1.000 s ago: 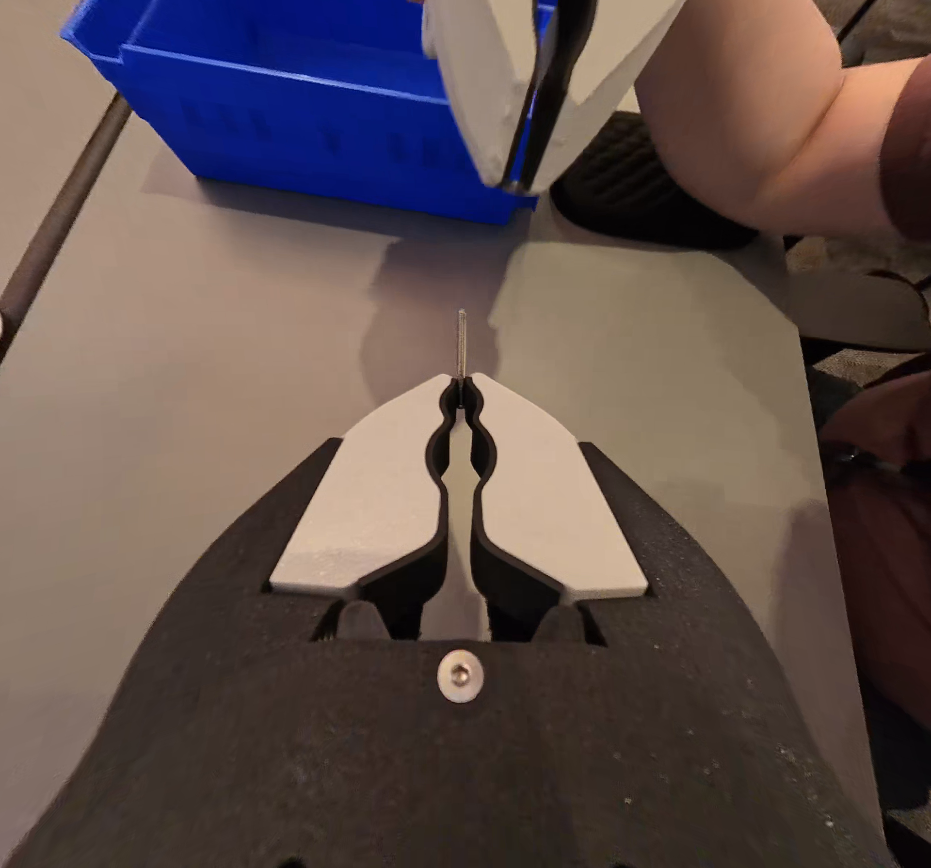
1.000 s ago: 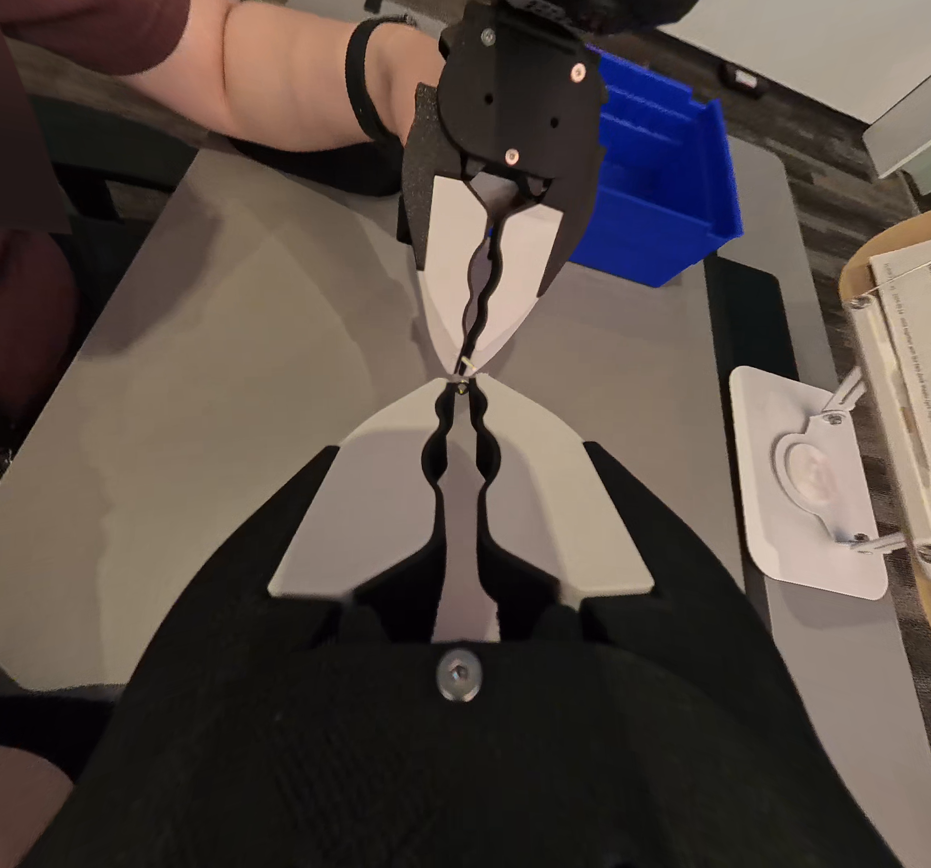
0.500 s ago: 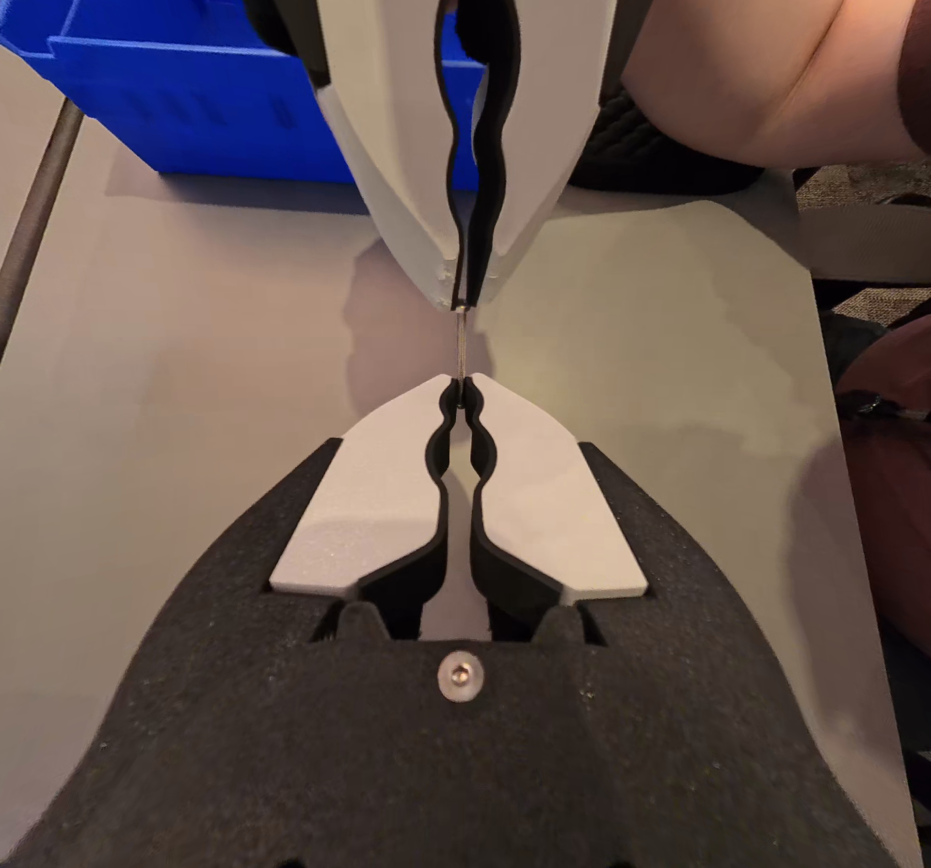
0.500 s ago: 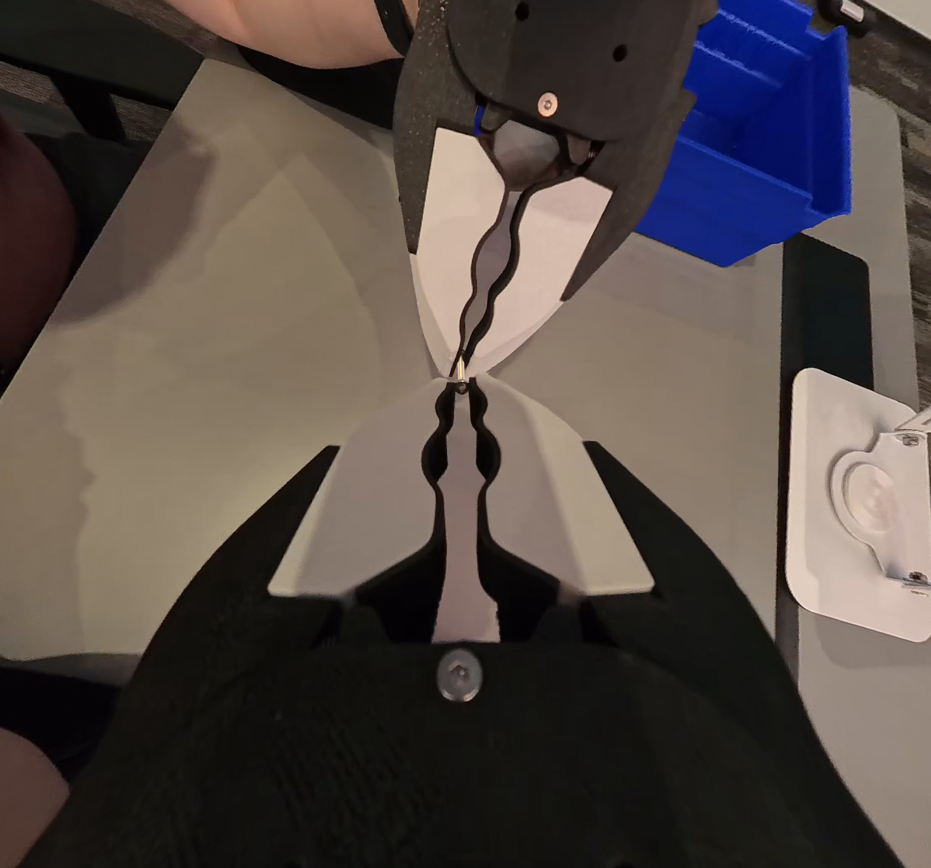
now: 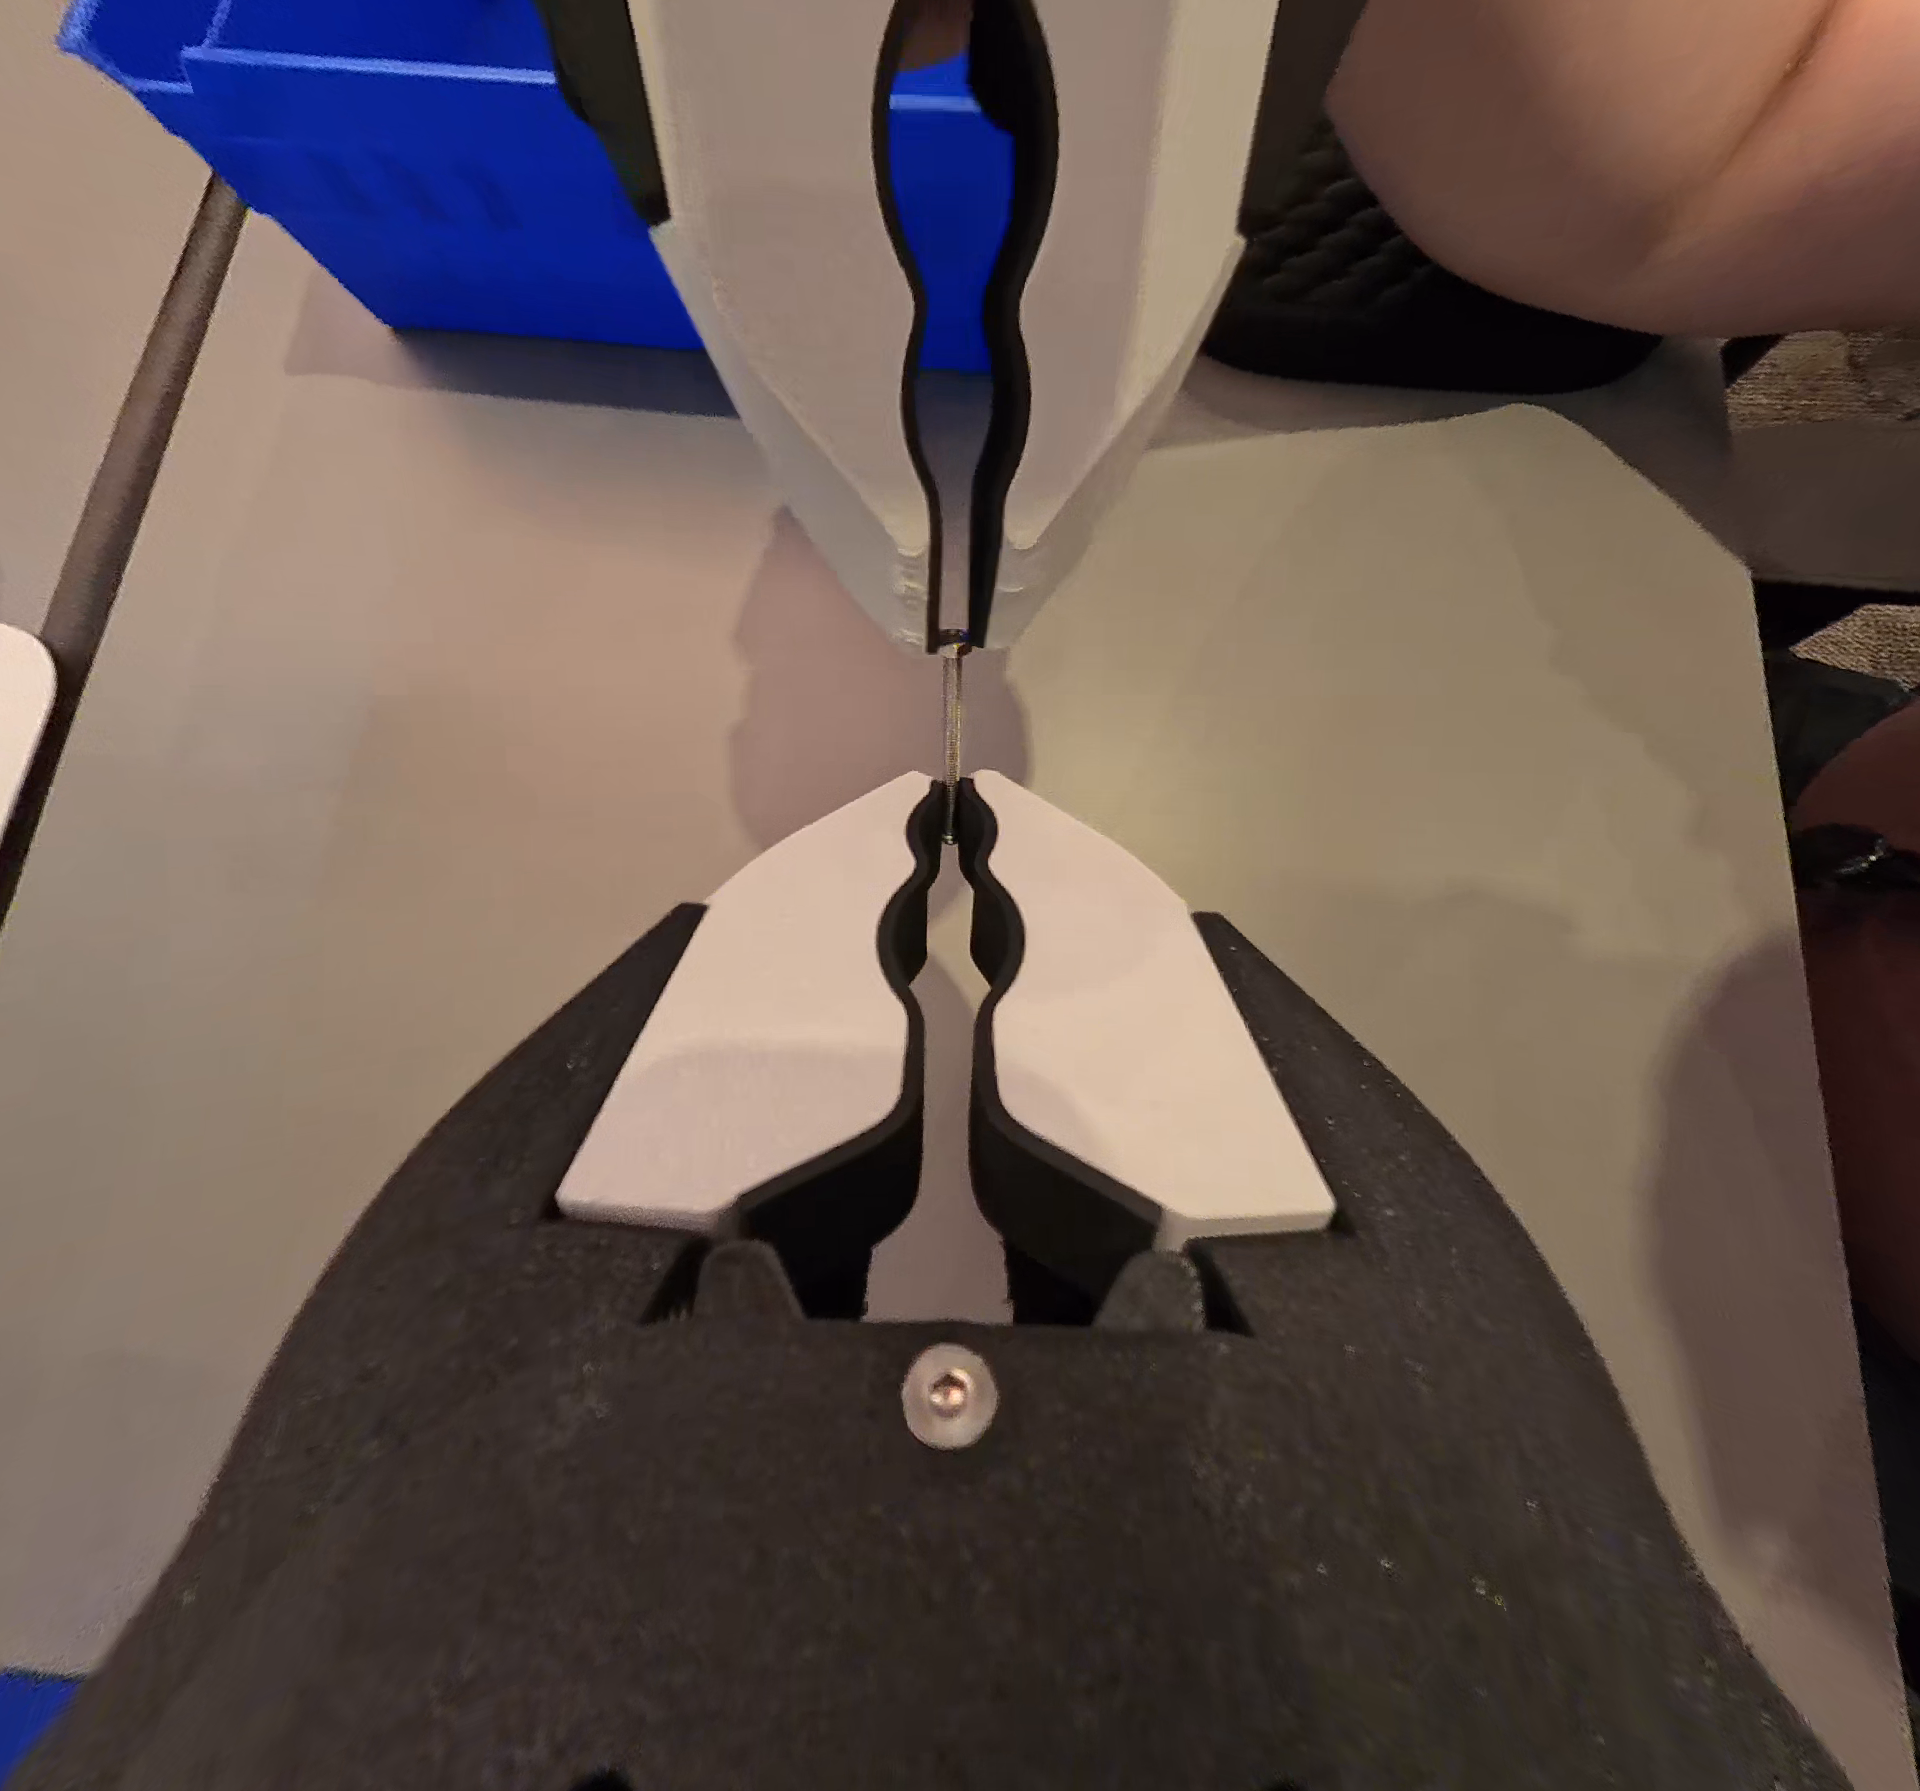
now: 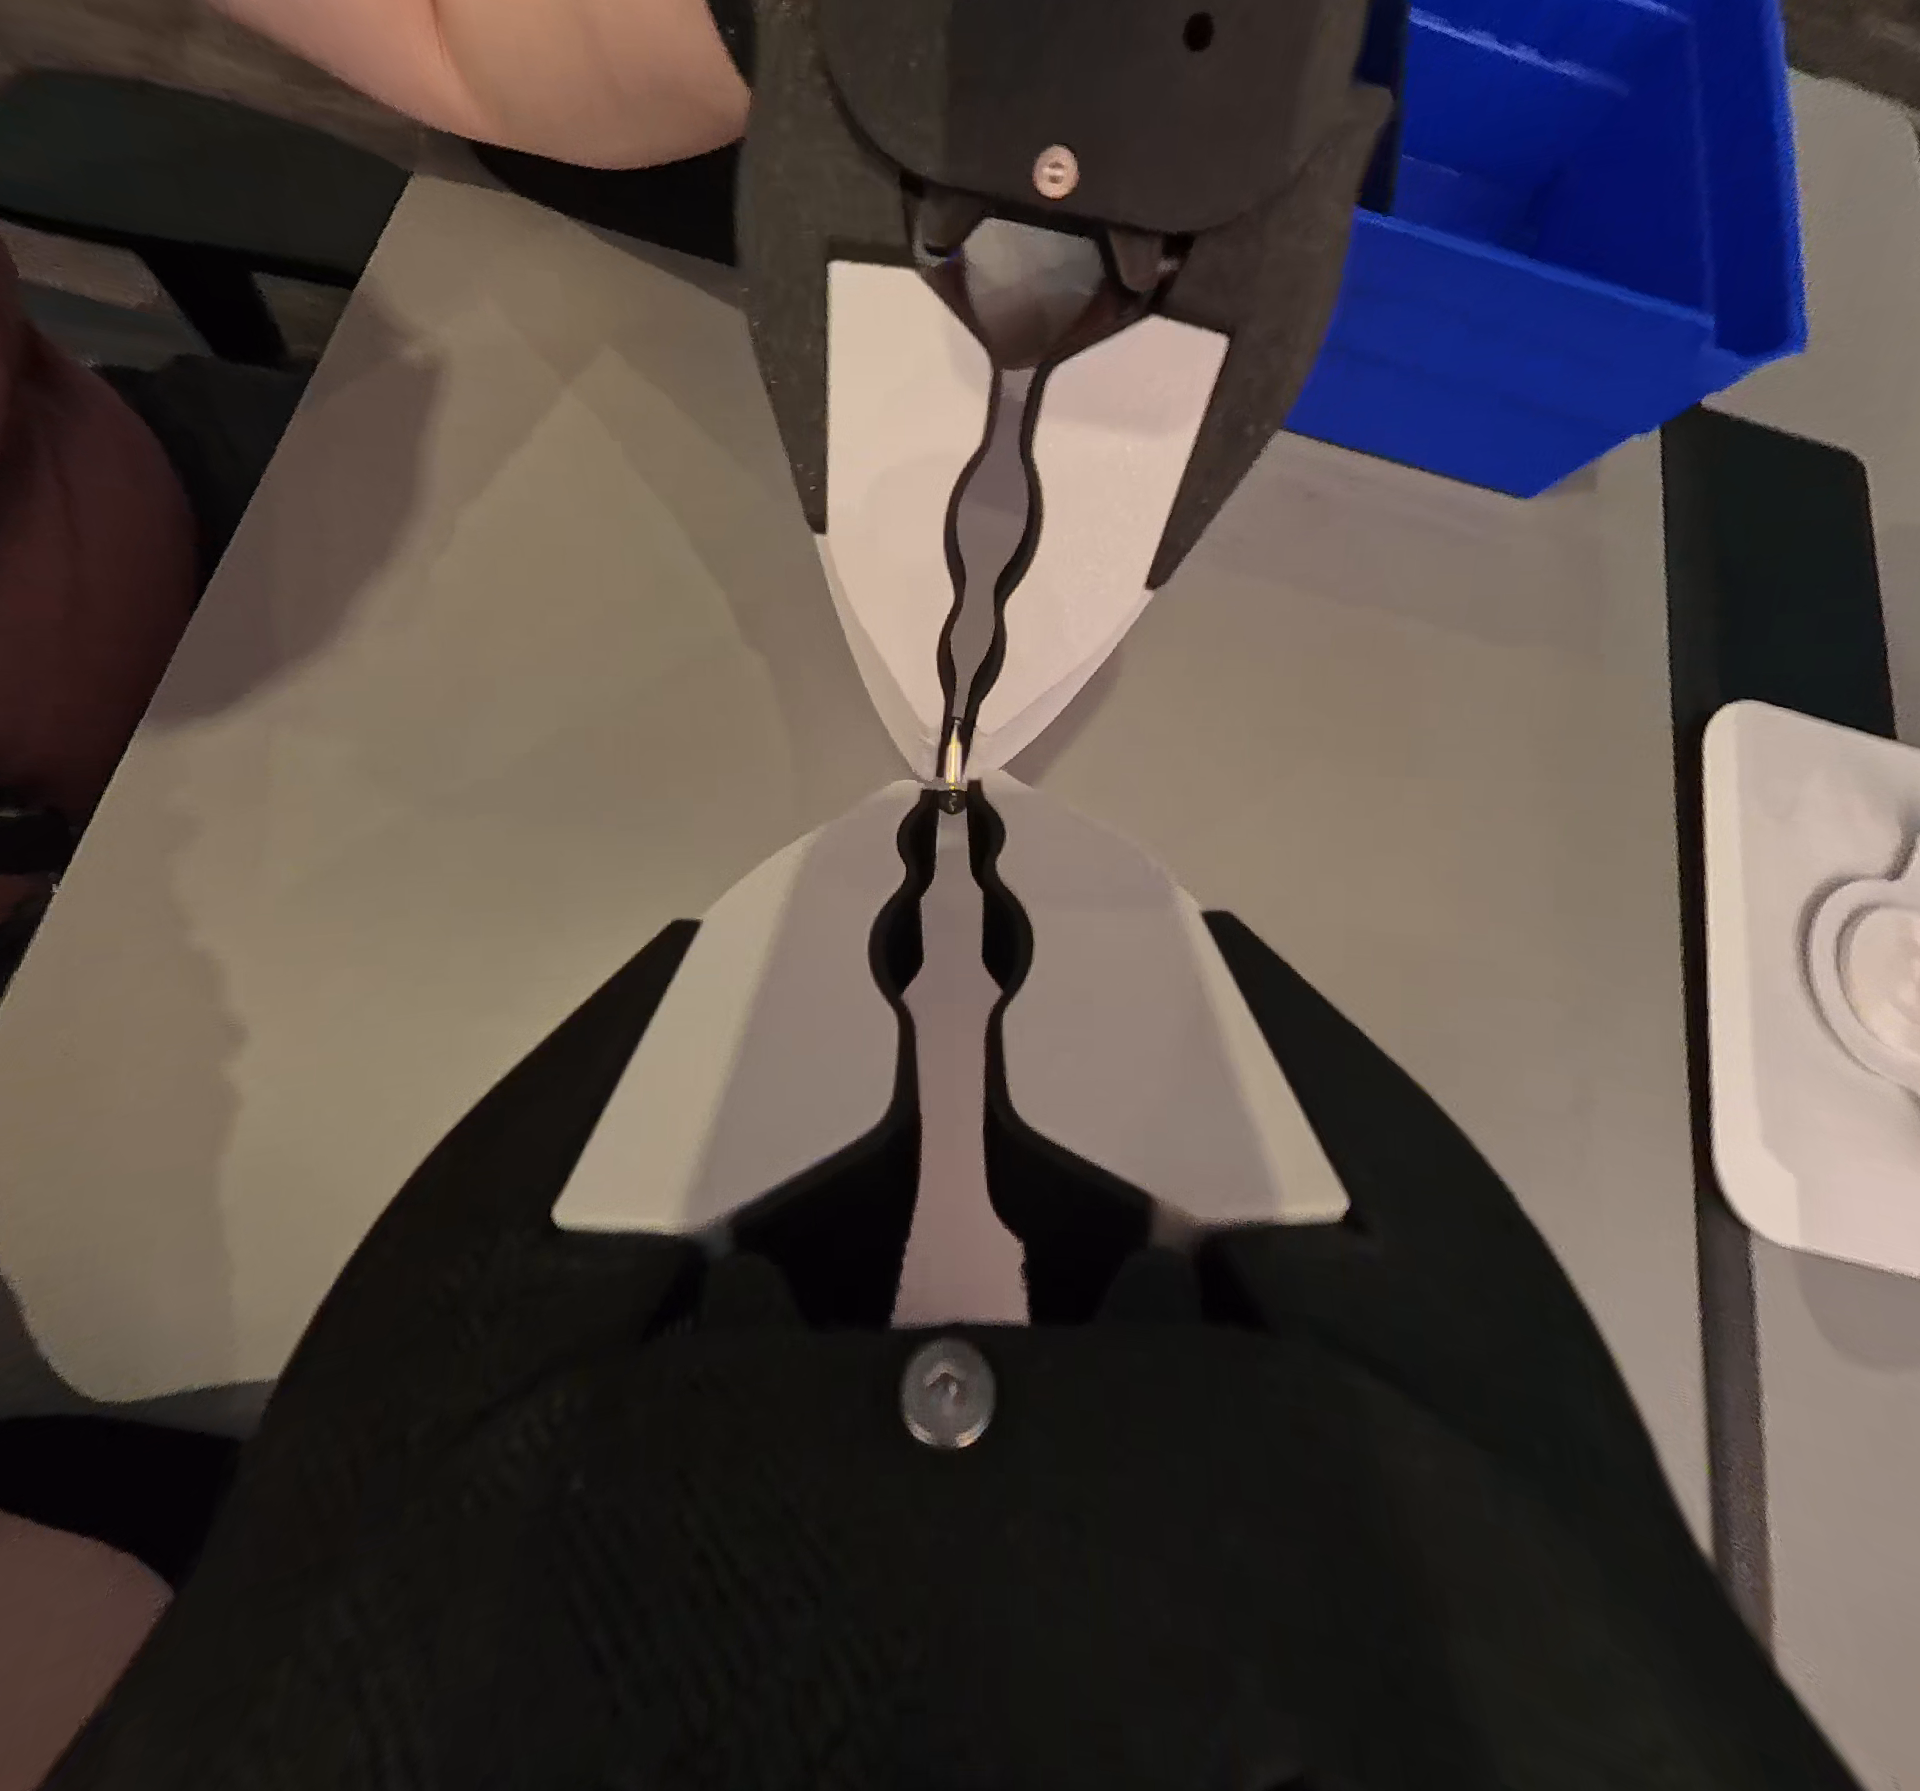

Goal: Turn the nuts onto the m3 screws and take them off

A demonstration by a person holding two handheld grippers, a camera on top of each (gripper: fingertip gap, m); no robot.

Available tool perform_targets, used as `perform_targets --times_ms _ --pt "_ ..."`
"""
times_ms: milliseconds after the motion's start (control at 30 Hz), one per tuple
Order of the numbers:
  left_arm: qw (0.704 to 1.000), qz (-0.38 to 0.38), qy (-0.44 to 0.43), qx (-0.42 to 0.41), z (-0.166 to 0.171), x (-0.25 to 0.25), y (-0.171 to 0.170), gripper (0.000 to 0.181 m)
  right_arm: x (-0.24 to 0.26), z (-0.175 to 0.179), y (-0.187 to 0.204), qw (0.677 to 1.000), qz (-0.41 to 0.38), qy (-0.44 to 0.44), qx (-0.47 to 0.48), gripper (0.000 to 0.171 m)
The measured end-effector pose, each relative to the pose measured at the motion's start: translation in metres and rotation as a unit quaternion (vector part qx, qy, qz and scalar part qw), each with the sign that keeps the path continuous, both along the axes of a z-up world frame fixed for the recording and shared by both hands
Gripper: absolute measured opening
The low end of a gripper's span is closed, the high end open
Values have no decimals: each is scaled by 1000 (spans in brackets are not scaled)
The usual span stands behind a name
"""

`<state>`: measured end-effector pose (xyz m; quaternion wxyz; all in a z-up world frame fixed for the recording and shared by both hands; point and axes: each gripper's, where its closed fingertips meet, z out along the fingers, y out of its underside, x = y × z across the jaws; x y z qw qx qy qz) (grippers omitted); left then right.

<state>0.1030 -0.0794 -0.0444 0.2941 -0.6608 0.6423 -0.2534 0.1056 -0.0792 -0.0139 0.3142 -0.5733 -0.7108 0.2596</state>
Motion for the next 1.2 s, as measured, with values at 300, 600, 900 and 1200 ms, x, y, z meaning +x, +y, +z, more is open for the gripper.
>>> perform_targets --times_ms 300,600,900,1200 --pt "999 42 10 15 0 -6 14 2 -8 -1 14 987 -92 12 -135 6" --pt "999 49 -1 15 5 -7 17 2 -11 3 18 977 -111 36 -178 6" --pt "998 51 -16 26 12 -6 17 2 -11 12 17 976 -115 49 -177 6" --pt "990 104 5 90 17 -8 29 2 -12 17 27 945 -190 74 -256 6"
